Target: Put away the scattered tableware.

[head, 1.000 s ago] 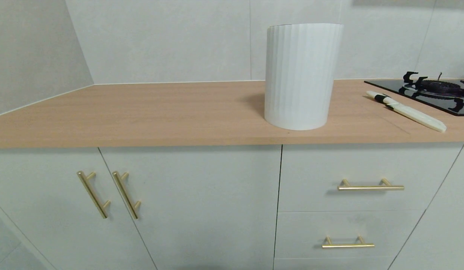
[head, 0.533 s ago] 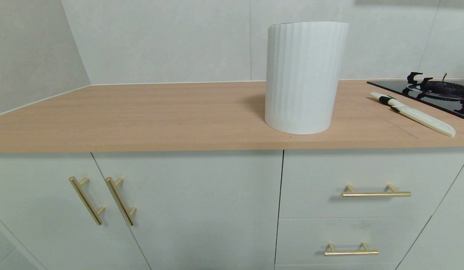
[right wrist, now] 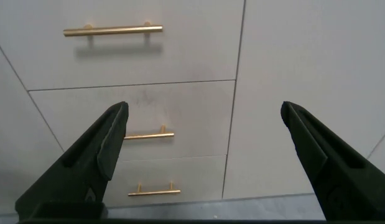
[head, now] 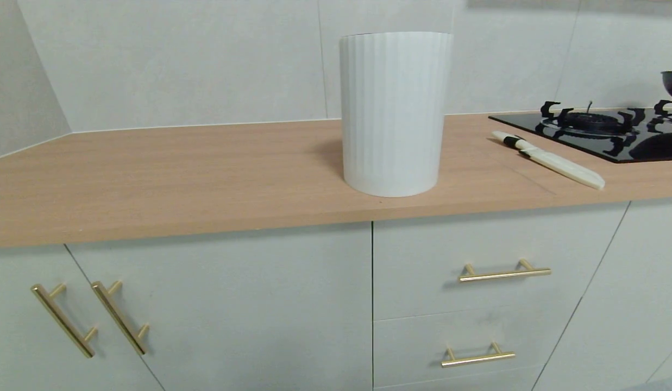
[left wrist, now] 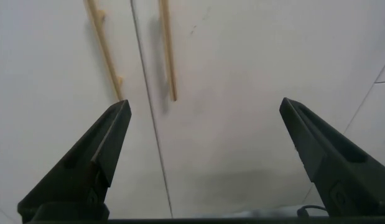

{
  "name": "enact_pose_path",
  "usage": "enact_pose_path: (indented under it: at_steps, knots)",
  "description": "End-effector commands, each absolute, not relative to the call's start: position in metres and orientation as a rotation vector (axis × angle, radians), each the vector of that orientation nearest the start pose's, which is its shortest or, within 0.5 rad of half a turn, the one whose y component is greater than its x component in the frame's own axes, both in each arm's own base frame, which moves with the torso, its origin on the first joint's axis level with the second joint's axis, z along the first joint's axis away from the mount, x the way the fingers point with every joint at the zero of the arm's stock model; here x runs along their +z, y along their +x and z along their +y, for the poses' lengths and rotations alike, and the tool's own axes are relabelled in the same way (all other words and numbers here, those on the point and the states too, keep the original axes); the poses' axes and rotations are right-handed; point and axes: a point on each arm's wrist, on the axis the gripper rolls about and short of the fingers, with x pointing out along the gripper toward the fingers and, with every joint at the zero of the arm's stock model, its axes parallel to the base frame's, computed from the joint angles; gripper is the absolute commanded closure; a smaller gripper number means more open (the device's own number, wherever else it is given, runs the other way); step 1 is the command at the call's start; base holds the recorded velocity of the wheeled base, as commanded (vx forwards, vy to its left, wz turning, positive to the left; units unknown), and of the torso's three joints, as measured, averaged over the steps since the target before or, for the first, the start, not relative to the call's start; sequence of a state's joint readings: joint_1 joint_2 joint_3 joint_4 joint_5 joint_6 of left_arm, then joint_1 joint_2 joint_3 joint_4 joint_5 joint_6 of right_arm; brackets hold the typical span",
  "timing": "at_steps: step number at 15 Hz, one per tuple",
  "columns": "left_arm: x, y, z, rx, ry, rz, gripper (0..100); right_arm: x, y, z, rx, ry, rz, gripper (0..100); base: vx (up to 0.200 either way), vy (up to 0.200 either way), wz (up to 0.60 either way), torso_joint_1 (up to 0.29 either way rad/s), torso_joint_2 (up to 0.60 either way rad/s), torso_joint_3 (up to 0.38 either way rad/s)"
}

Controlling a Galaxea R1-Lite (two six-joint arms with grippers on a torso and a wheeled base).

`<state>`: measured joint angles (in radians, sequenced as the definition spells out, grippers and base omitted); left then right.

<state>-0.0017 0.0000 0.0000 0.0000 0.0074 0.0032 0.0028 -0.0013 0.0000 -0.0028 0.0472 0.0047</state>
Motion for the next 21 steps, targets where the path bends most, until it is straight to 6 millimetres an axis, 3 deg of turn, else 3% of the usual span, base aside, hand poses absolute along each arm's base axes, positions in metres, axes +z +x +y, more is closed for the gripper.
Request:
enact_pose_path:
  at_steps: [1, 7, 16, 21]
  knots:
    - [0.0755, -0.0228, 0.0002, 0.006, 0.003, 0.000, 0, 0.0758, -0.0228, 0.0010, 0.051, 0.005, -0.003, 0, 0.000, 0.000, 0.00, 0.000, 0.00, 0.000]
    - [0.0755, -0.0228, 0.0002, 0.006, 0.003, 0.000, 0, 0.0758, -0.0228, 0.0010, 0.051, 0.005, -0.003, 0, 0.000, 0.000, 0.00, 0.000, 0.00, 0.000]
    - [0.0755, -0.0228, 0.0002, 0.006, 0.002, 0.000, 0, 0.0758, -0.0228, 0.0010, 0.051, 0.003, -0.003, 0, 0.000, -0.200, 0.00, 0.002, 0.00, 0.003]
    - [0.0755, -0.0228, 0.0002, 0.006, 0.002, 0.000, 0, 0.0758, -0.0228, 0.0010, 0.051, 0.000, -0.003, 0, 0.000, 0.000, 0.00, 0.000, 0.00, 0.000]
